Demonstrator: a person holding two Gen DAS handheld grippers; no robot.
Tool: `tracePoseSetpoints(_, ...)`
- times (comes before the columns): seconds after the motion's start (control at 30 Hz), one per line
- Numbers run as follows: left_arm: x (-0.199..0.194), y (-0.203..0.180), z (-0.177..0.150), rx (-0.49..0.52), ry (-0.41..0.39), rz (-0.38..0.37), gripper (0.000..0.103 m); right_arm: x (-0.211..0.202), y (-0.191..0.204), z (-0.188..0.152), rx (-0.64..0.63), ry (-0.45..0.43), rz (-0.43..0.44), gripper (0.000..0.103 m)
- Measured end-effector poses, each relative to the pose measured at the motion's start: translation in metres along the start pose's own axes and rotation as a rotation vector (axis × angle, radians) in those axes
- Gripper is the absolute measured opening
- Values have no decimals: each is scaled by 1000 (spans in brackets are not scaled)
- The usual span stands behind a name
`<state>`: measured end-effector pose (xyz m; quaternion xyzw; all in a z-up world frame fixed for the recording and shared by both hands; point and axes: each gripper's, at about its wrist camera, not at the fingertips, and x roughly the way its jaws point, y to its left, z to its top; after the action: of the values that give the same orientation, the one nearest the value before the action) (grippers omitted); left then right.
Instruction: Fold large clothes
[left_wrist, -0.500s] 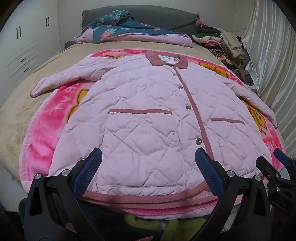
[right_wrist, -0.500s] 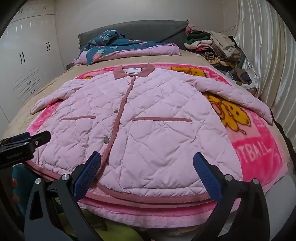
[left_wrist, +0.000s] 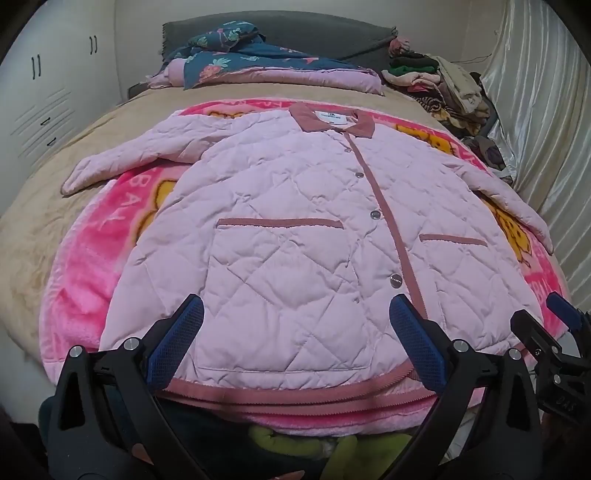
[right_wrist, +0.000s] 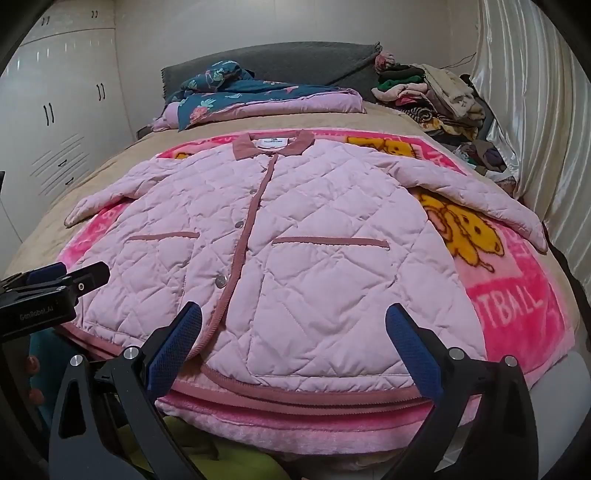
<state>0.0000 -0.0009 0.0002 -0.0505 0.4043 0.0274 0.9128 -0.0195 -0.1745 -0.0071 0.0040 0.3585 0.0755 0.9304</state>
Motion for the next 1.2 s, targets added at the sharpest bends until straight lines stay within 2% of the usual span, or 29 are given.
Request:
tracePoseSetpoints(1.03, 7, 0, 9, -12, 3, -3, 94, -6, -3, 2, -2, -10, 5, 99)
tracePoseSetpoints(1.07, -7, -5, 10, -9, 0, -2, 94, -3, -3, 1, -2, -8, 3, 99)
tracePoseSetpoints(1.2, -3, -3, 3, 0, -4, -2, 94, -3, -3, 1, -3, -7, 4, 99)
